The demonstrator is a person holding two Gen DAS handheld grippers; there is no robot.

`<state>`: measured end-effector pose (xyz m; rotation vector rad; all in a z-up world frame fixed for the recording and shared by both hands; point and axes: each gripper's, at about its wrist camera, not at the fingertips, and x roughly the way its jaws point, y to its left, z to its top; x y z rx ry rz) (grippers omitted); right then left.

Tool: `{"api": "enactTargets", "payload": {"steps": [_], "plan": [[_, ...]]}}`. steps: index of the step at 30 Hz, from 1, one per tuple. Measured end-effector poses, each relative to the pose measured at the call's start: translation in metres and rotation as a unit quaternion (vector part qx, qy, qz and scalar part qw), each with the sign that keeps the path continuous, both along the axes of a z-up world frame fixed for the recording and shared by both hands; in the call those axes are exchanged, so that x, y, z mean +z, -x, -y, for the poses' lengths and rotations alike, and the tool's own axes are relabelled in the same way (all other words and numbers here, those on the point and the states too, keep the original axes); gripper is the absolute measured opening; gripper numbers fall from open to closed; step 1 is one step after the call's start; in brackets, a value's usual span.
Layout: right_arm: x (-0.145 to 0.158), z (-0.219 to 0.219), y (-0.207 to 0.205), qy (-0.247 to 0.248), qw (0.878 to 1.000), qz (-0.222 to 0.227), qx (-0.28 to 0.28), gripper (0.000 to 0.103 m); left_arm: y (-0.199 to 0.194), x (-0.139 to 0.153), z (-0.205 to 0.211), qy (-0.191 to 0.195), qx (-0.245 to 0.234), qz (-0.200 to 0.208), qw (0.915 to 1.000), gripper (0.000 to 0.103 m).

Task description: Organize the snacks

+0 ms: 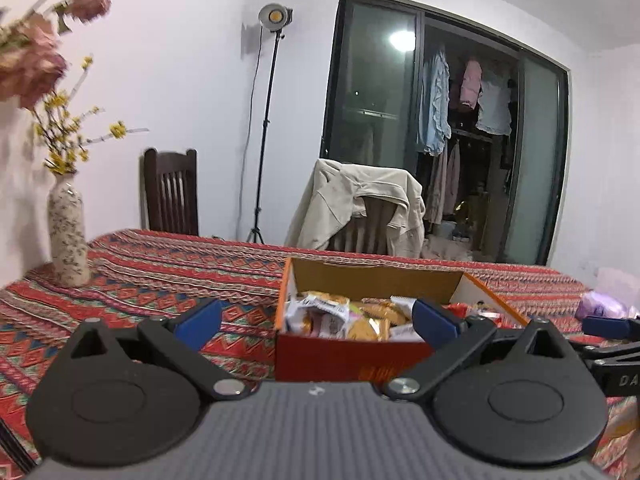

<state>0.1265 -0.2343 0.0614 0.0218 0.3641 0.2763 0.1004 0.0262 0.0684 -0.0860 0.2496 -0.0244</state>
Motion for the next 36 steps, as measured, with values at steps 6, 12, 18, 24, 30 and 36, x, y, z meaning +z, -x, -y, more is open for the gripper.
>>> {"api": "enactTargets", "payload": {"steps": [6, 12, 18, 24, 30, 36], "plan": [[-0.017, 0.007, 0.036, -0.001, 1.0, -0.02, 0.0, 0.103, 0.033, -0.022, 0.001, -0.014, -0.007, -0.016, 0.9998, 0.103], [-0.029, 0.012, 0.058, -0.004, 0.999, -0.038, 0.0, 0.103, 0.051, -0.04, -0.004, -0.004, -0.023, -0.041, 0.9989, 0.103], [-0.041, 0.013, 0.067, -0.005, 0.998, -0.057, 0.004, 0.103, 0.06, -0.058, -0.002, -0.003, -0.028, -0.066, 0.9974, 0.103], [-0.046, 0.012, 0.068, -0.01, 0.998, -0.067, 0.002, 0.103, 0.061, -0.064, 0.001, -0.002, -0.03, -0.075, 0.9967, 0.103], [-0.046, 0.012, 0.069, -0.01, 0.998, -0.067, 0.001, 0.103, 0.061, -0.067, 0.006, -0.002, -0.039, -0.079, 0.9962, 0.103], [-0.046, 0.012, 0.069, -0.011, 0.998, -0.068, -0.001, 0.103, 0.061, -0.069, 0.007, -0.003, -0.04, -0.08, 0.996, 0.103]]}}
